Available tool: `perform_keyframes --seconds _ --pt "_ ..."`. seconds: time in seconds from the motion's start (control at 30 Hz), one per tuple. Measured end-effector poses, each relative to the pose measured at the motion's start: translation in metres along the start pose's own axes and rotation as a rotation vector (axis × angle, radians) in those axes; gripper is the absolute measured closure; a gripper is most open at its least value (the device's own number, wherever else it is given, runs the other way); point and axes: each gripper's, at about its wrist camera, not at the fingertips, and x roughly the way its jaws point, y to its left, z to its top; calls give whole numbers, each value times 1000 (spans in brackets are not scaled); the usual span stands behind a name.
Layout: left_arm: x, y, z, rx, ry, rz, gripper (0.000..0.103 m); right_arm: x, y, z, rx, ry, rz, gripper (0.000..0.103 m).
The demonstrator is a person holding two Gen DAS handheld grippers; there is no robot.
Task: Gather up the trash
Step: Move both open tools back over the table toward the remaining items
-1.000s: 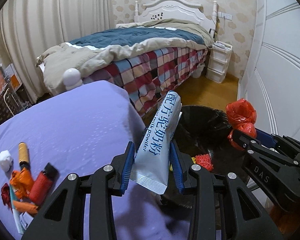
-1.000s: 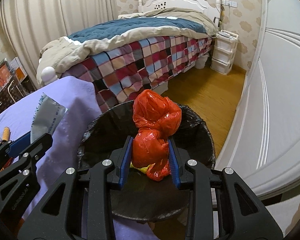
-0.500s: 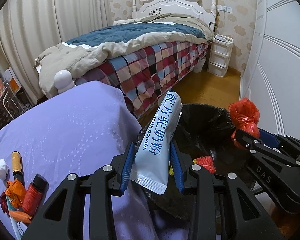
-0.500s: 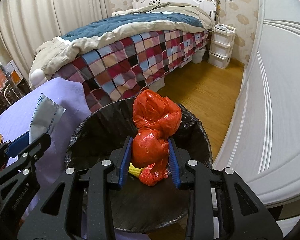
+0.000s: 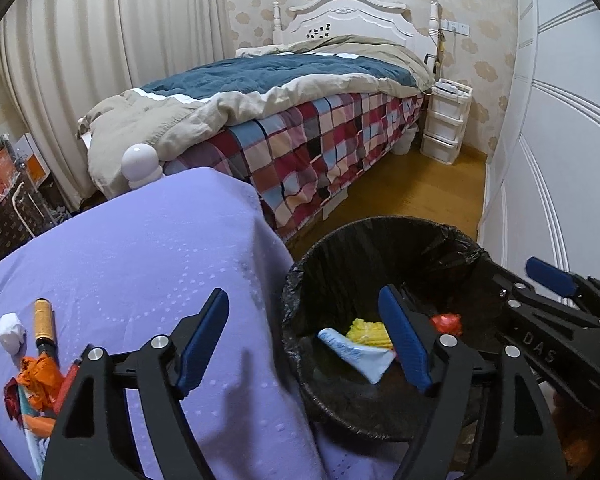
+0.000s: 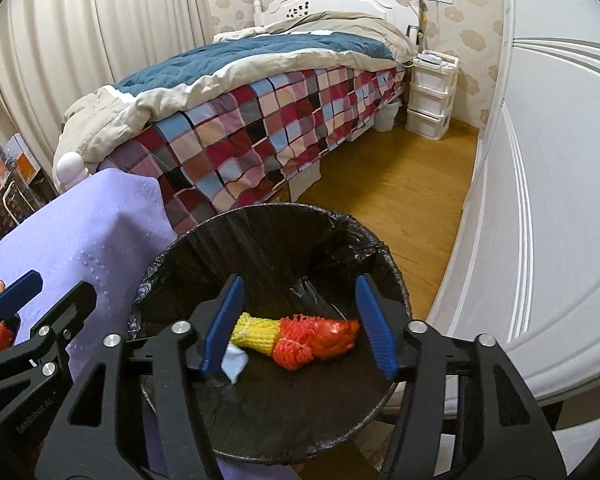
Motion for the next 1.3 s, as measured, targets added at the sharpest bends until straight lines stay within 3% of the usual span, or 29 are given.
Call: perform_keyframes --seconds 0.2,0.6,1.03,1.3 --pt "-16 14 -7 -3 -3 42 25 -14 7 -4 6 -9 10 36" --pt "-57 75 -43 -60 22 143 25 -44 58 -36 -61 7 88 35" --pt "-108 172 -89 -229 27 274 25 -62 140 -63 -186 35 205 35" --pt "-109 224 -116 -336 72 346 25 -65 190 -78 -293 45 239 35"
